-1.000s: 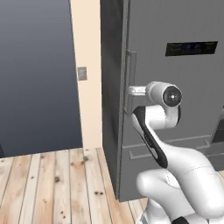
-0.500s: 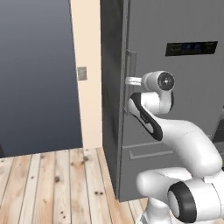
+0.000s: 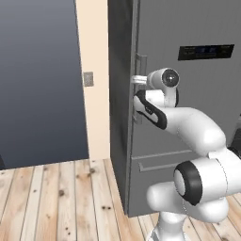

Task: Retrieve the sausage and cheese from the fridge and place them on the cutting board on the counter.

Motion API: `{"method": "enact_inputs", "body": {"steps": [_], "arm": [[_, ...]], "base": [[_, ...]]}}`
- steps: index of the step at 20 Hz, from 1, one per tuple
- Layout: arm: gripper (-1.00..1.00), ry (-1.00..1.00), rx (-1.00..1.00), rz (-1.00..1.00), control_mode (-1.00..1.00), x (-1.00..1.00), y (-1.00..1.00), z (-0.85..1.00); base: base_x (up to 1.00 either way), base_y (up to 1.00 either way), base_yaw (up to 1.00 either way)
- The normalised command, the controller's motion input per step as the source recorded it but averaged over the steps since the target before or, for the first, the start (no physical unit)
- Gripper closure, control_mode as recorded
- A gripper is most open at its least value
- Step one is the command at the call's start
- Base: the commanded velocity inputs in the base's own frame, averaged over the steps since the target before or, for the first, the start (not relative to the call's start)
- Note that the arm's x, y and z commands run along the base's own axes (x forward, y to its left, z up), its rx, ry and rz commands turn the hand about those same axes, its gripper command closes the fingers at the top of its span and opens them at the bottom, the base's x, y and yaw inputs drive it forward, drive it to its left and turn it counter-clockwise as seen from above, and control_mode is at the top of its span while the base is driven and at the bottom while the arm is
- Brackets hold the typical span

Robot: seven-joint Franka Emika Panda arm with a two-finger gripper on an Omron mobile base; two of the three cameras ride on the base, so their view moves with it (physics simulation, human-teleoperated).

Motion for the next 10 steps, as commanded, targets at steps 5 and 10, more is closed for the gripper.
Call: {"method": "enact_inputs", "body": {"steps": [5,10], "arm": [[-1.00,-0.10,0.00,0.00,-1.00,0.30,0.00,-0.22],[-1.00,-0.01,0.00,0.00,-1.00,0.46,0.00,-0.07]], "base": [[0.00,0.00,0.00],[0.00,0.00,0.00]]}}
